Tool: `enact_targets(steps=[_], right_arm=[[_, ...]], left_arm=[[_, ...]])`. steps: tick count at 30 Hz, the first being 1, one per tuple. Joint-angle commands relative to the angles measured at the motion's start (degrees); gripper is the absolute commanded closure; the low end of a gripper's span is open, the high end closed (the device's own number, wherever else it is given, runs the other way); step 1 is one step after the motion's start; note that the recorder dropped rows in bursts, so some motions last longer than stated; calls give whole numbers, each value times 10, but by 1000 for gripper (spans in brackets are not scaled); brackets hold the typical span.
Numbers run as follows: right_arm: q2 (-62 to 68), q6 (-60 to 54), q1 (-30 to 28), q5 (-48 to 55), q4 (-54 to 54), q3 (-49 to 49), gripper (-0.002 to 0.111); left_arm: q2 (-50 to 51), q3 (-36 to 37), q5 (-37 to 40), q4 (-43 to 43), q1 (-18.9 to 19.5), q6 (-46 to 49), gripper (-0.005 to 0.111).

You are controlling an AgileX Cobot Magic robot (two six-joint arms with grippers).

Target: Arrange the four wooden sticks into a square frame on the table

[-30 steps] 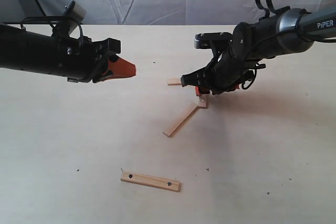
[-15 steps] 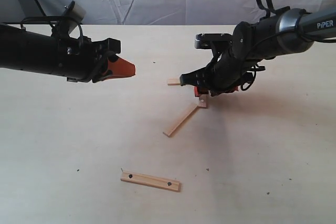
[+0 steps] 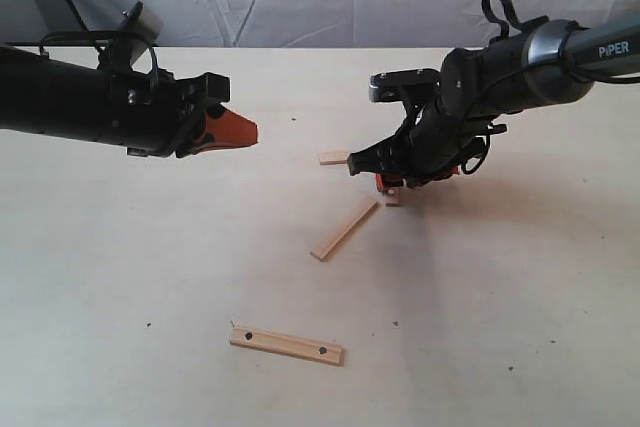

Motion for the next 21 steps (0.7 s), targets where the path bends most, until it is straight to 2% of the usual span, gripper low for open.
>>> enact_targets(steps=[1,8,12,14,15,17,21], right_arm=[[3,-1,-1,12,-13,1,63],[-56,0,-7,44,6,1,63],[-100,13,-44,97,9,1,63],[-119,13,-80,125,12,1,63],[-126,13,-100,138,13,1,63],[-139,10,-140,161,13,1,63],[-149,-21,-213,205,28,1,63]], left_arm=[[-4,-1,-1,0,-4,2,107],[-4,-1,-1,3,-12,4,107],[-4,-24,-3,69,-43,-5,107],[-9,-42,-30,127,-77,-31,107],[-12,-49,-58,162,-95,-51,107],[-14,-68,-114,290,-144,-140,107],[4,-114,-153,589,-239,-348,107]])
